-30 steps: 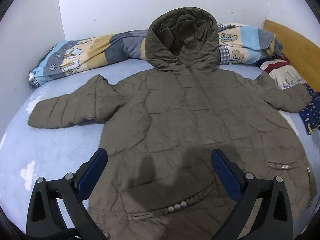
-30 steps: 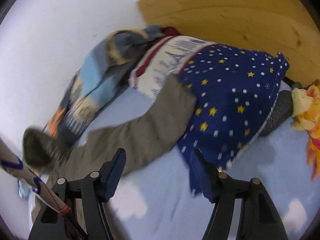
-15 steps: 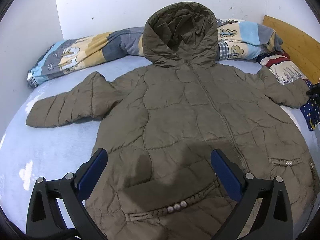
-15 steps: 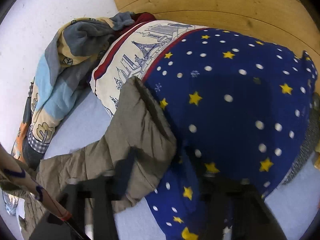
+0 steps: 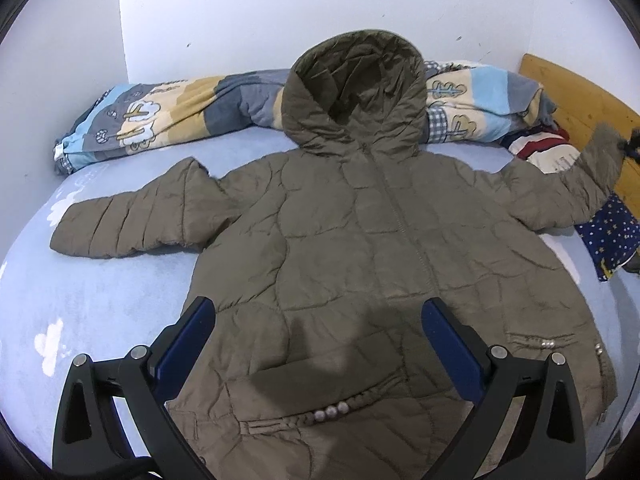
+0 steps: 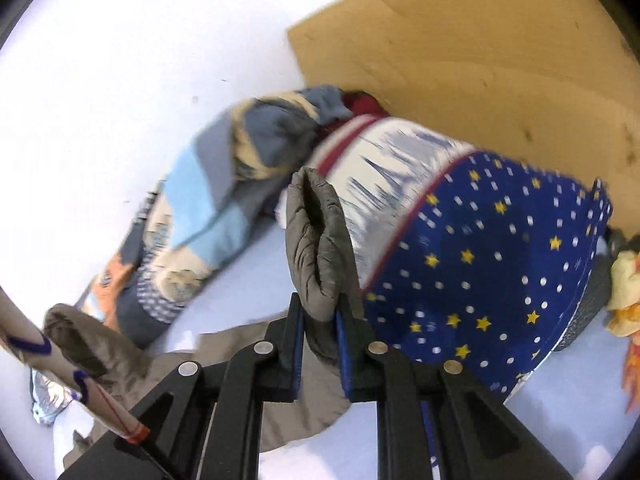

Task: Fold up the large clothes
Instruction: 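Grasp the sleeve cuff nearest the right gripper and lift it, then lay the held sleeve across the coat body and open the right gripper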

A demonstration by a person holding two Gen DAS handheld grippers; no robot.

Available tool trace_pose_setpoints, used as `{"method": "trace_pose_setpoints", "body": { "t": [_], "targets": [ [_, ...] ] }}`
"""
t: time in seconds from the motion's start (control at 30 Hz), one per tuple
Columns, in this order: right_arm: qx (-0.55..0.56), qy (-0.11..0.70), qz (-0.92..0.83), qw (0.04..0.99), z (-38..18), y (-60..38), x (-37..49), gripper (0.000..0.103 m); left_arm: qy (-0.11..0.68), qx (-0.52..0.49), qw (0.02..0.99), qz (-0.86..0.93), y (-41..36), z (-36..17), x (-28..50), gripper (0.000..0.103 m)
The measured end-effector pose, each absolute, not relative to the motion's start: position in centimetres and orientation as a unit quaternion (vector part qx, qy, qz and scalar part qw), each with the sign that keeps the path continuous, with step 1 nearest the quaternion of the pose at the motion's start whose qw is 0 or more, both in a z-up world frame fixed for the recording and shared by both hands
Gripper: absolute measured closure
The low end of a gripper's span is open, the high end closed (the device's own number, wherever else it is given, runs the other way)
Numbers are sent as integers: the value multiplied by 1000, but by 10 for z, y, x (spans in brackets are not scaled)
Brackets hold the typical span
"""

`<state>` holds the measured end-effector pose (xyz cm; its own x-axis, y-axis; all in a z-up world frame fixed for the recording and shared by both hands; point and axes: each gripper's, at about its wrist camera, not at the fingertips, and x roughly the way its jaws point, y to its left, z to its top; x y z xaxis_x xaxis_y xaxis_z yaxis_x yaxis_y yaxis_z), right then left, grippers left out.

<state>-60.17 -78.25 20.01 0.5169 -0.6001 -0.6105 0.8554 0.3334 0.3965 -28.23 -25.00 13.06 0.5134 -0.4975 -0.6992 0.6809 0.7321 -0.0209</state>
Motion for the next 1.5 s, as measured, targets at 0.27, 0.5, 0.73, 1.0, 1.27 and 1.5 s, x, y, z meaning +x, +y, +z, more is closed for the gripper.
{"method": "trace_pose_setpoints", "body": {
  "t": [0.27, 0.5, 0.73, 1.0, 1.27, 1.5],
  "targets": [
    [312, 178, -417, 835, 292, -711, -546, 88, 344, 109, 866, -346, -241, 145, -287, 0],
    [278, 188, -351, 874, 339, -633, -478, 88, 355, 74, 867, -341, -231, 156, -282, 0],
    [253, 234, -294, 892, 320, -569, -396, 88, 369, 52, 871, -320, -219, 157, -270, 0],
    [250, 303, -246, 886, 248, -528, -306, 88, 405, 36, 864, -299, -212, 147, -254, 0],
    [241, 378, -202, 871, 150, -489, -238, 88, 436, 22, 859, -269, -201, 133, -238, 0],
    [243, 405, -161, 867, 91, -463, -202, 88, 446, 23, 857, -256, -201, 126, -235, 0]
  ]
}}
